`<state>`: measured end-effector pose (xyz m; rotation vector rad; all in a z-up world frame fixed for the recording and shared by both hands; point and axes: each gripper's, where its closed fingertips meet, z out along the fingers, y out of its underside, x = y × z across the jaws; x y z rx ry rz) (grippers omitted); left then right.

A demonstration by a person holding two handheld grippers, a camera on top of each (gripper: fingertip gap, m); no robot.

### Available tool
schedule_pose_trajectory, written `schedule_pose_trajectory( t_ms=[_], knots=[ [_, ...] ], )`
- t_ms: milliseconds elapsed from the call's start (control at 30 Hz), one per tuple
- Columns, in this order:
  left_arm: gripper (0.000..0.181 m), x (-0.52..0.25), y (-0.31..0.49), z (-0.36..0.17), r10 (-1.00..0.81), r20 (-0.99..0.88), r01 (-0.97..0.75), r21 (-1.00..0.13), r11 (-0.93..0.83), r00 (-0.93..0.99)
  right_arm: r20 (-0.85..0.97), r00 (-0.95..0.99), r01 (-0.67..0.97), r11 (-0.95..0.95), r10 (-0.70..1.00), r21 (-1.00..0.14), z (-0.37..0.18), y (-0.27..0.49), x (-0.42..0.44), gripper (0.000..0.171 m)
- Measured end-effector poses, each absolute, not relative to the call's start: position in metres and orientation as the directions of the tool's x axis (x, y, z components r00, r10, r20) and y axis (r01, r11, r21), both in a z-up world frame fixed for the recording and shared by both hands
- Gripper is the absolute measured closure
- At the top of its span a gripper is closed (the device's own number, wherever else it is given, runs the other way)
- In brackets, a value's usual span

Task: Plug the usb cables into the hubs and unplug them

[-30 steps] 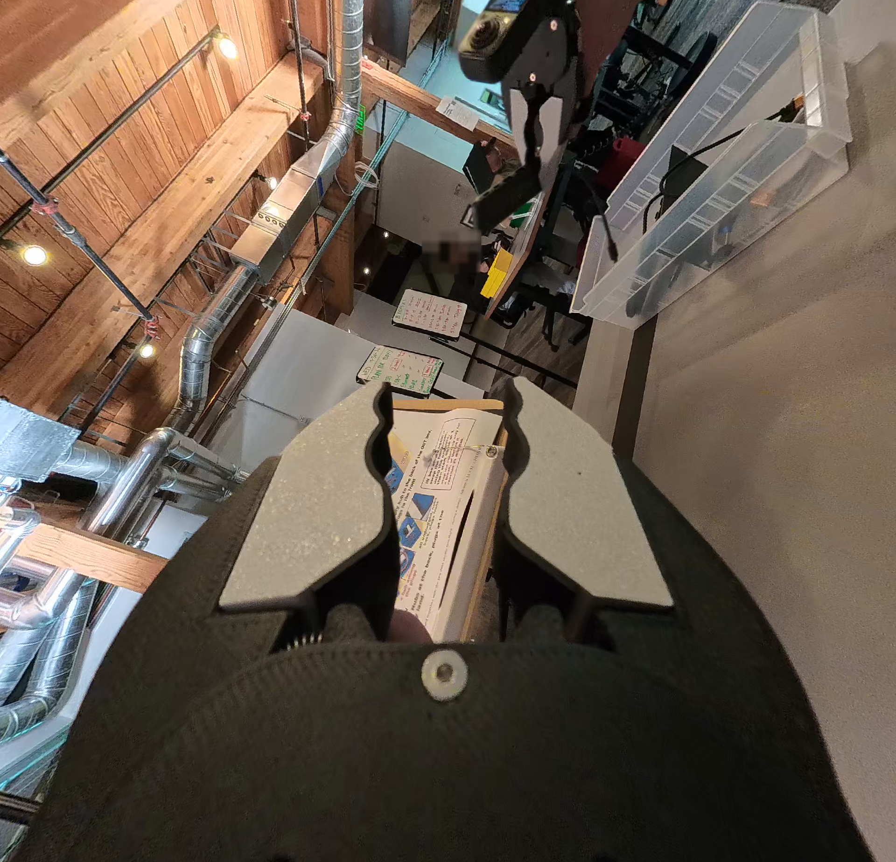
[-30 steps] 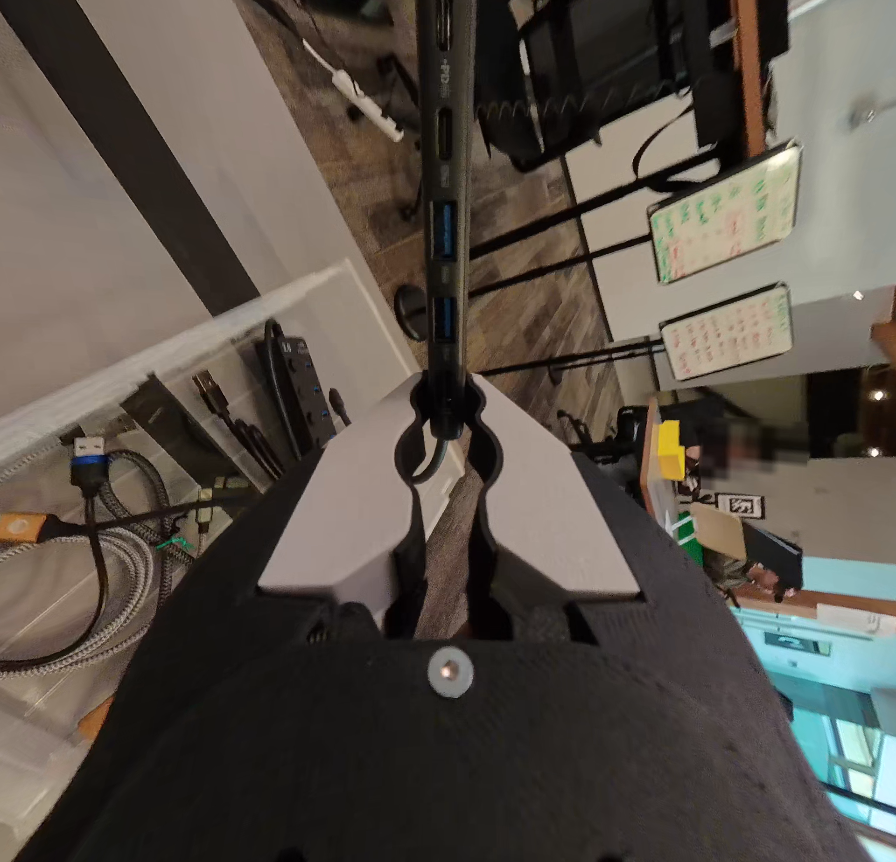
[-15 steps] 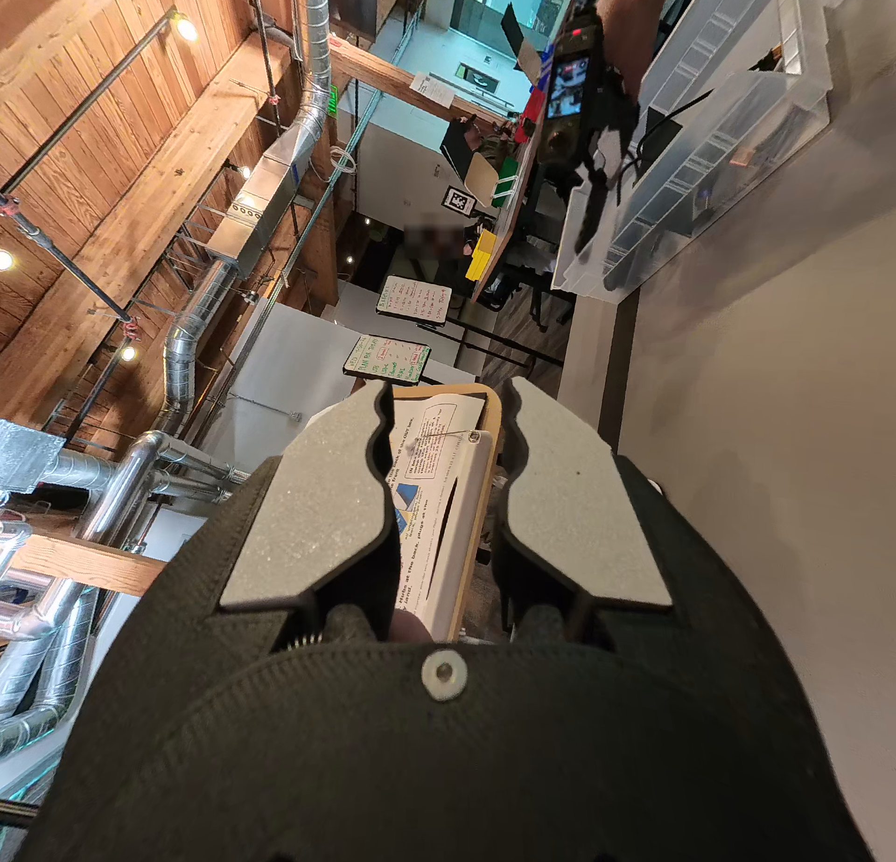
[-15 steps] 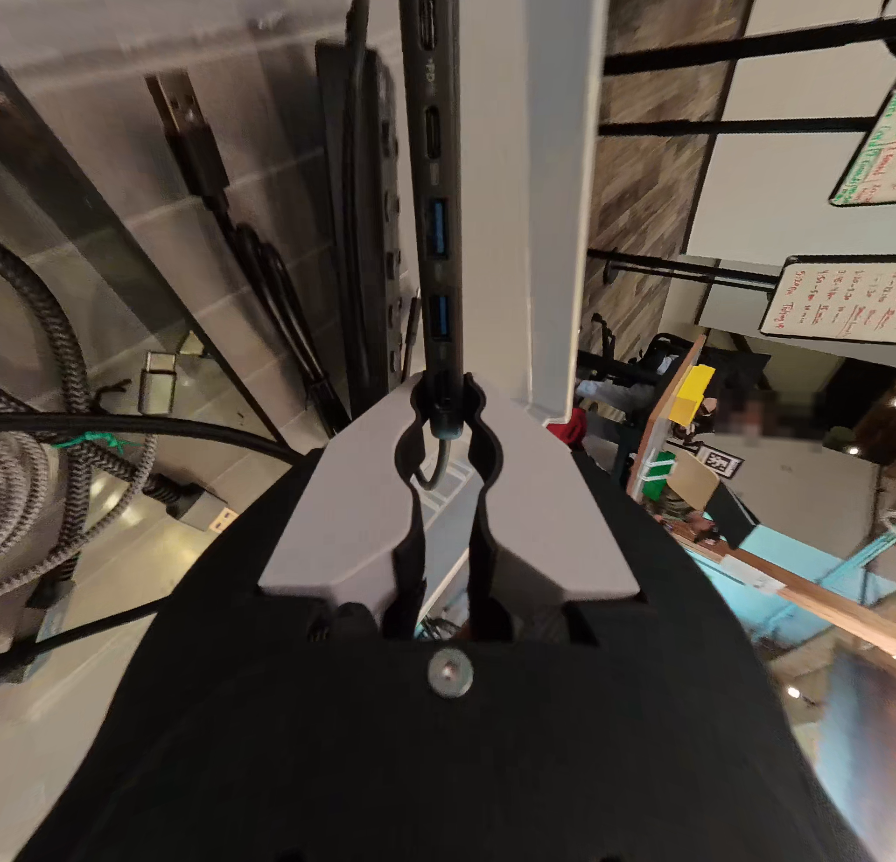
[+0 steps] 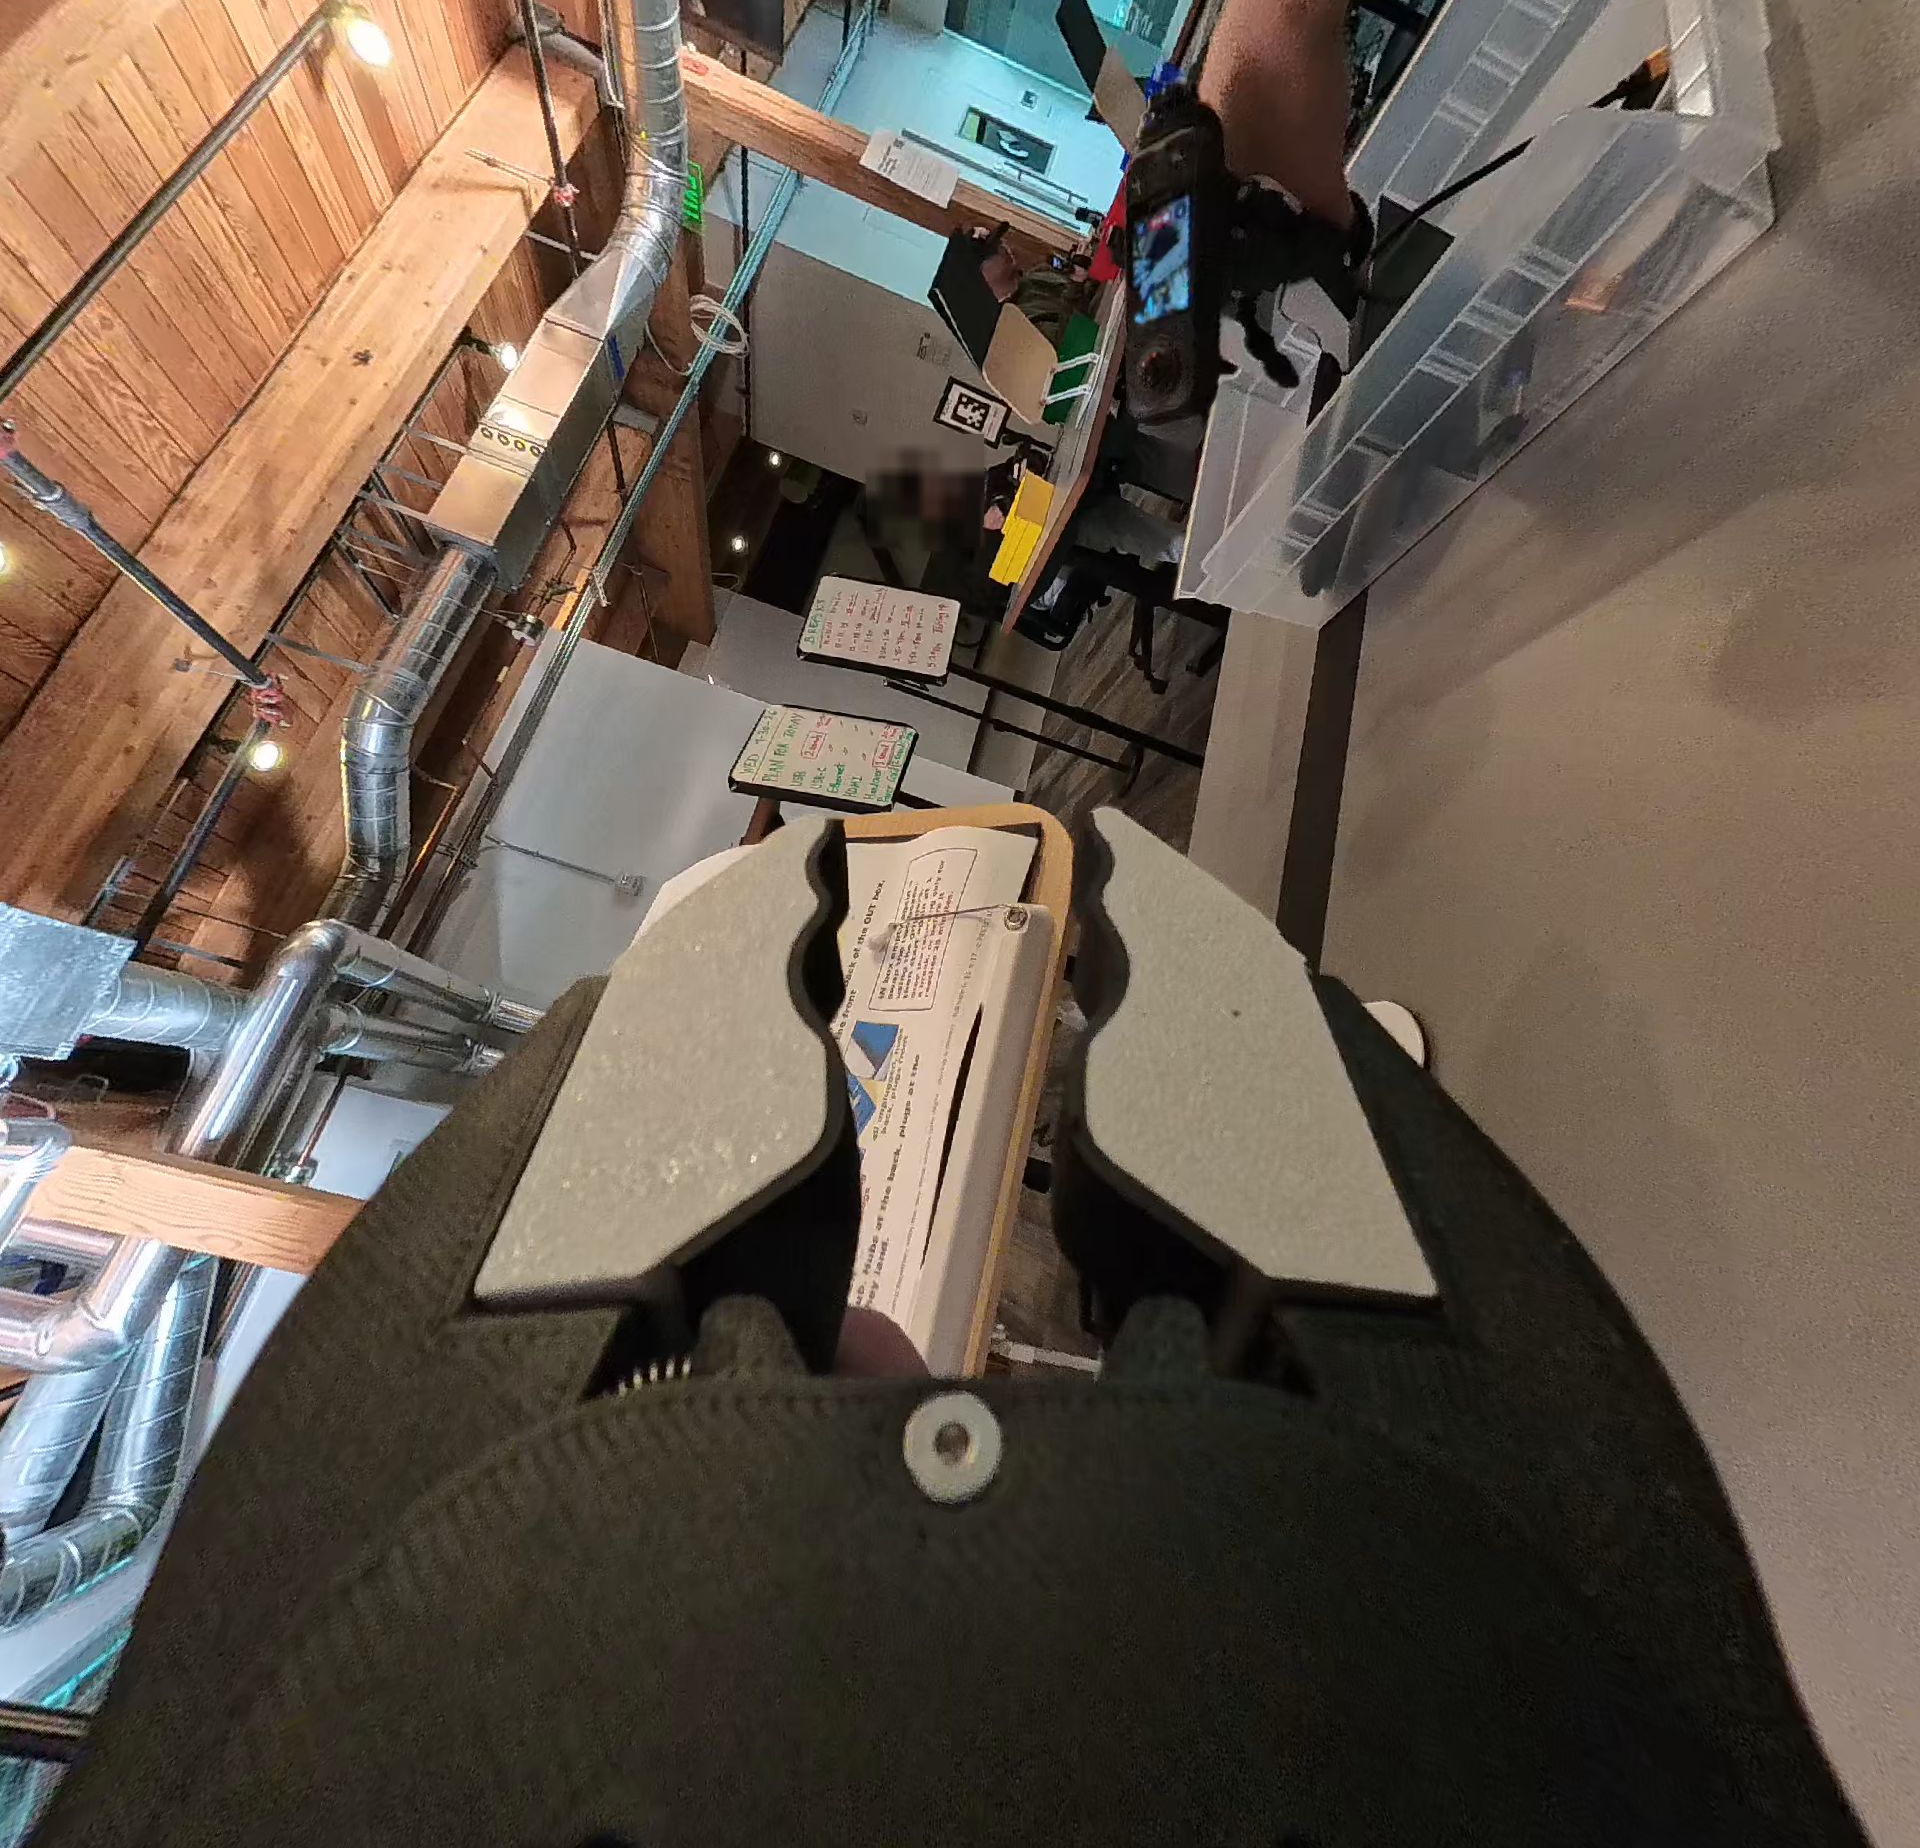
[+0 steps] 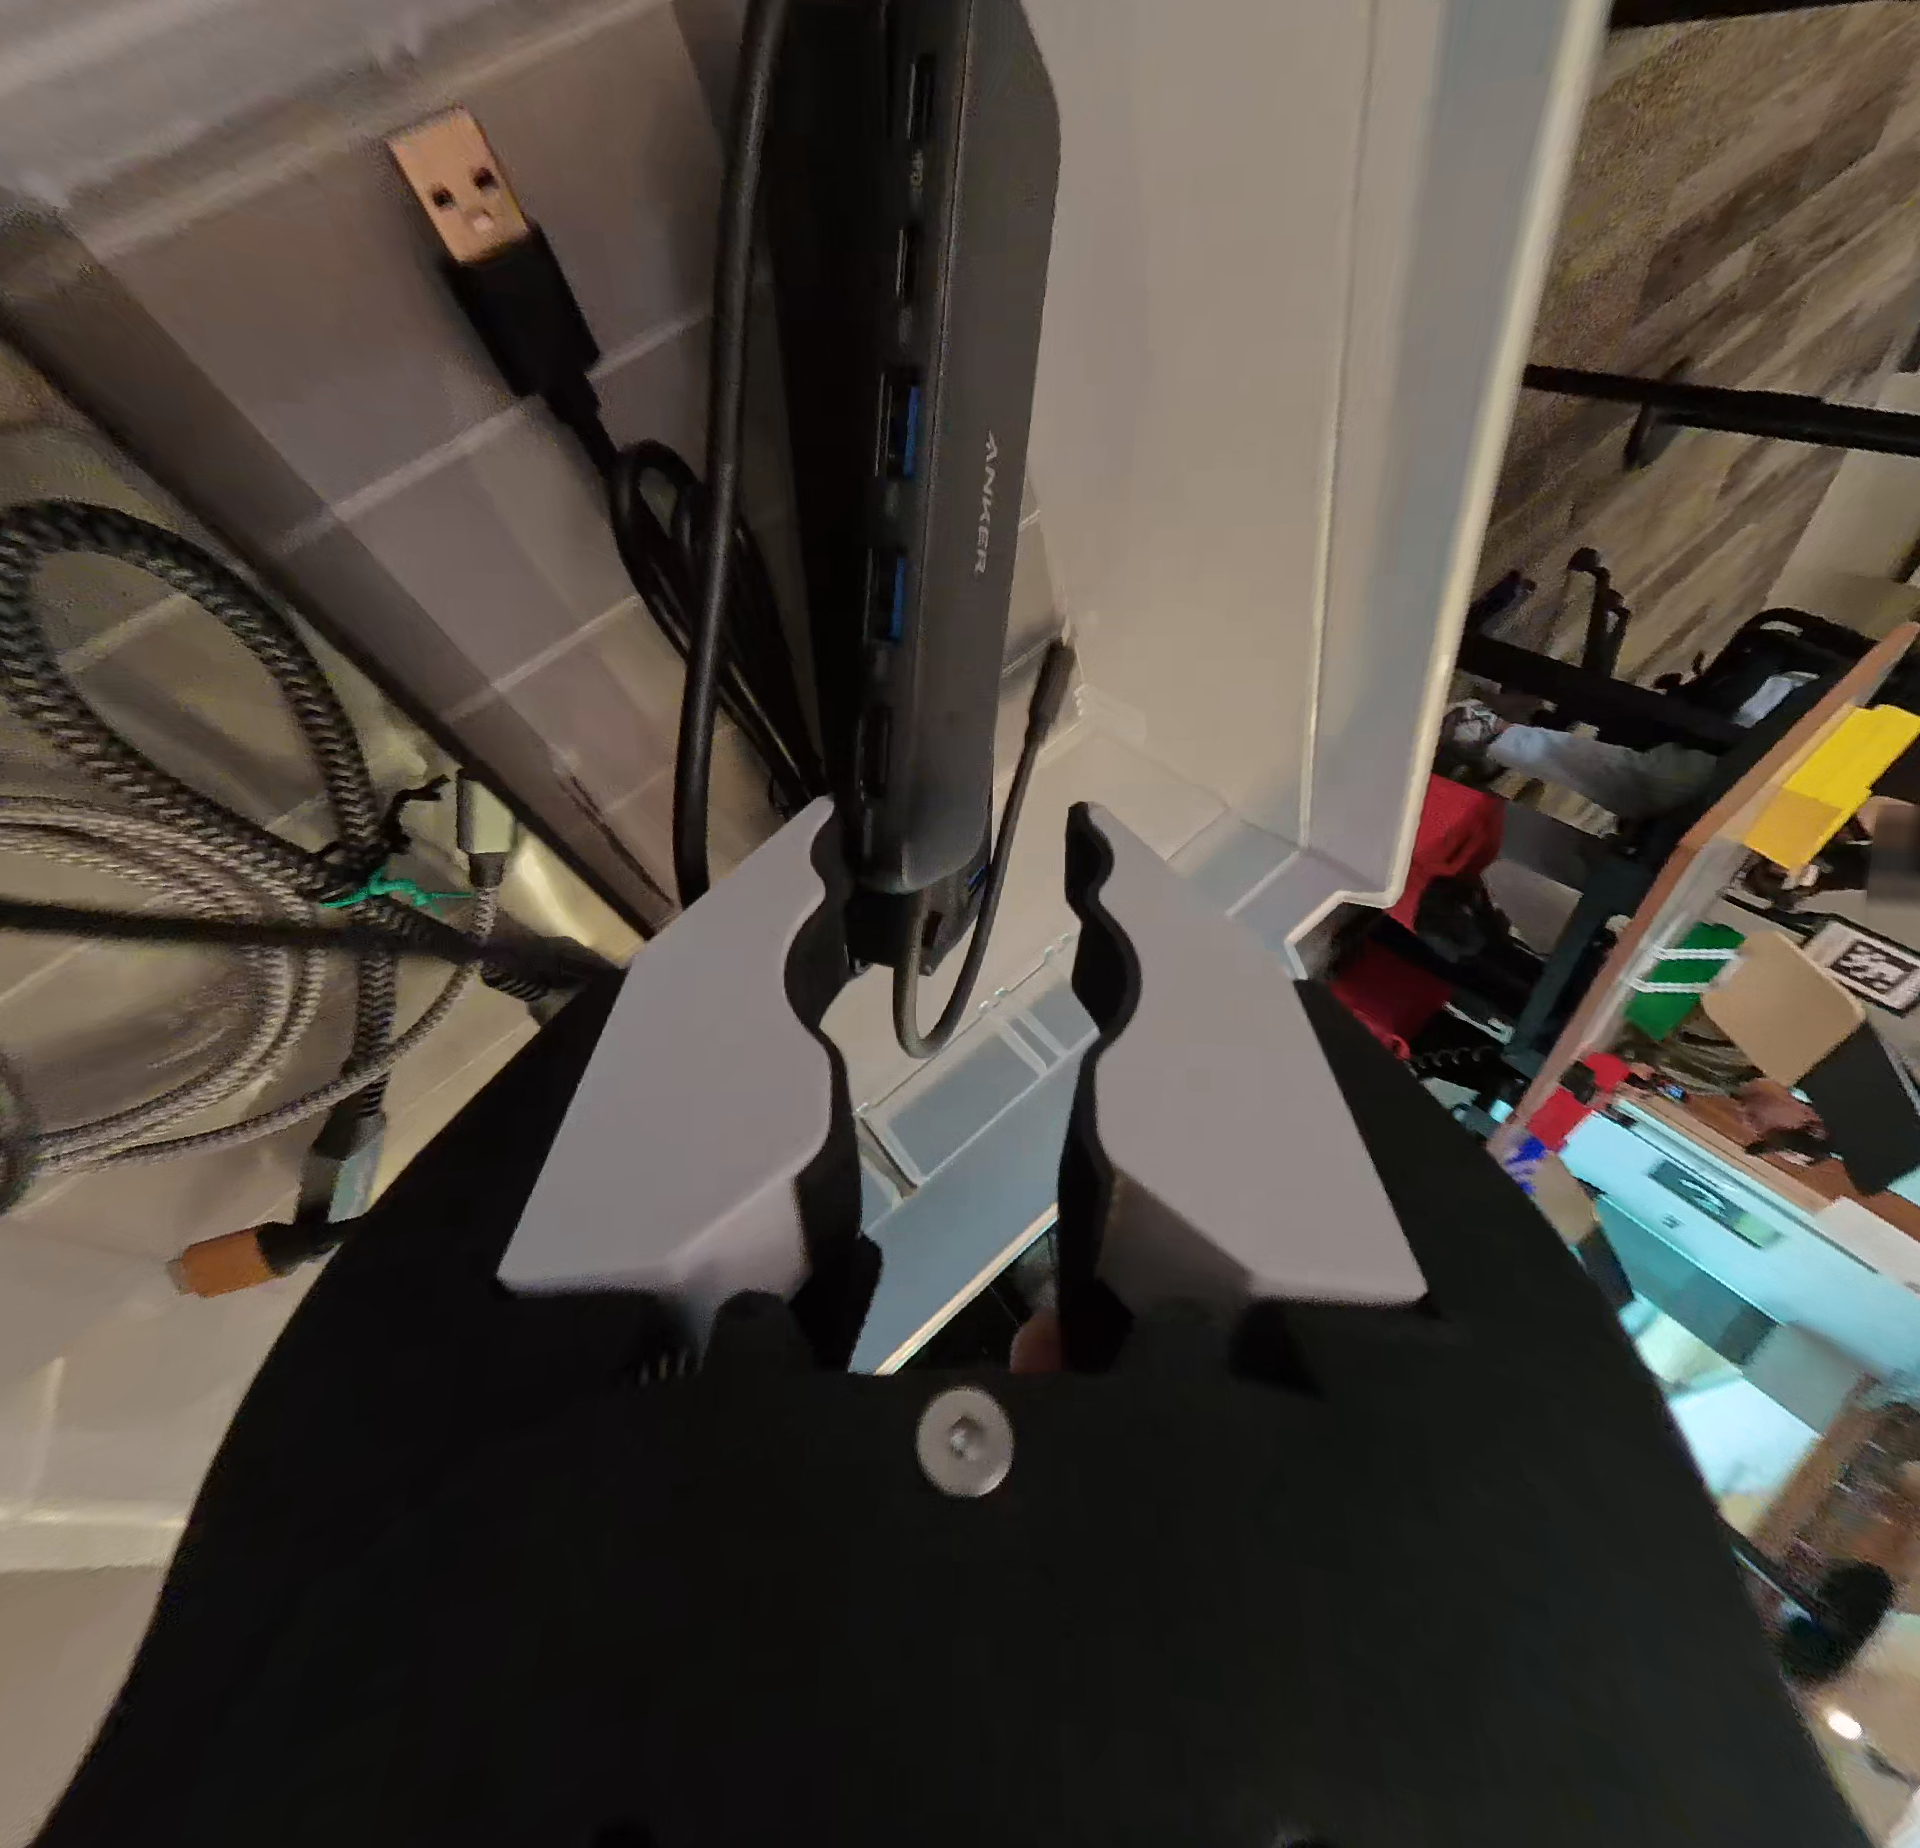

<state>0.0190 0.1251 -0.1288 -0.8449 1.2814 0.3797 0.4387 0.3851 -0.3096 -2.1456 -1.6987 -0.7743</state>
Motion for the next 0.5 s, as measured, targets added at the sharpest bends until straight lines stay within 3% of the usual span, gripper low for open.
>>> schedule_pose_trajectory(
  t_ms=[300,367,500],
  knots=[
    [0.136,0.012,0.134,-0.110,-0.196,-0.917,-0.694,-0.393,0.603,0.349,0.686,0.232,0.959,-0.281,0.689,-0.043,-0.242,0.358,0.440,0.112],
    [0.134,0.002,0.139,-0.100,-0.162,-0.924,-0.728,-0.374,0.574,0.347,0.735,0.300,0.942,-0.312,0.609,-0.126,-0.216,0.349,0.448,0.111],
    [0.129,-0.053,0.144,-0.071,-0.091,-0.905,-0.786,-0.409,0.463,0.417,0.699,0.553,0.828,-0.392,0.453,-0.401,-0.179,0.319,0.473,0.103]
  ],
)
